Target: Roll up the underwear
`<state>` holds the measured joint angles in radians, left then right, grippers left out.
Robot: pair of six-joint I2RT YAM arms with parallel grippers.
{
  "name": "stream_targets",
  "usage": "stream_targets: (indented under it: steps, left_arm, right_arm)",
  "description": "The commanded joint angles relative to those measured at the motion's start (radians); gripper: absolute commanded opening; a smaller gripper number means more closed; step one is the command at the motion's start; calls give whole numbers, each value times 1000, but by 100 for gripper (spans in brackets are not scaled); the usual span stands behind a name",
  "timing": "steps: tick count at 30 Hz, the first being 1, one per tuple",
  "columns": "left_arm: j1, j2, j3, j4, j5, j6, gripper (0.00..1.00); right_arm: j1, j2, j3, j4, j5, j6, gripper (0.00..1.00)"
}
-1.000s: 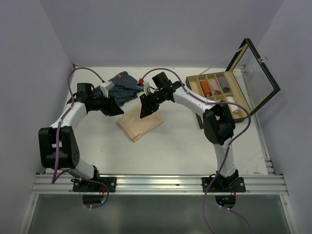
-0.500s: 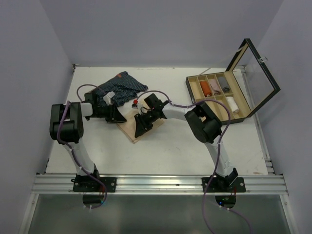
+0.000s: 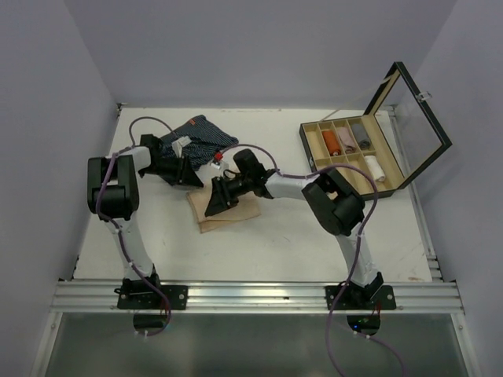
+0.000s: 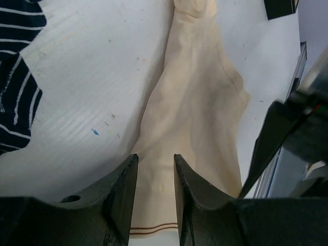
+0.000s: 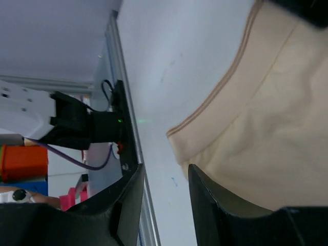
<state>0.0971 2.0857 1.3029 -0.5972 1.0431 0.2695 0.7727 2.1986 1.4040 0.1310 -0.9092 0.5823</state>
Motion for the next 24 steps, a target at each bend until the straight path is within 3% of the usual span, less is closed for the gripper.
stream_targets:
  steps: [1, 8, 18, 24]
  left_arm:
    - [6, -97, 19, -121, -2, 181, 38]
    - [4, -233, -188, 137, 90, -38, 39]
    - [10, -150, -300, 263, 22, -111, 39]
    - [23, -52, -284, 217, -12, -72, 39]
  right_arm:
    - [-105, -142, 67, 134, -74, 129, 45]
    - [-254, 9, 263, -42, -37, -16, 45]
    - [-265, 211, 314, -73, 13, -107, 41]
    - [-323, 253, 274, -119, 92, -163, 39]
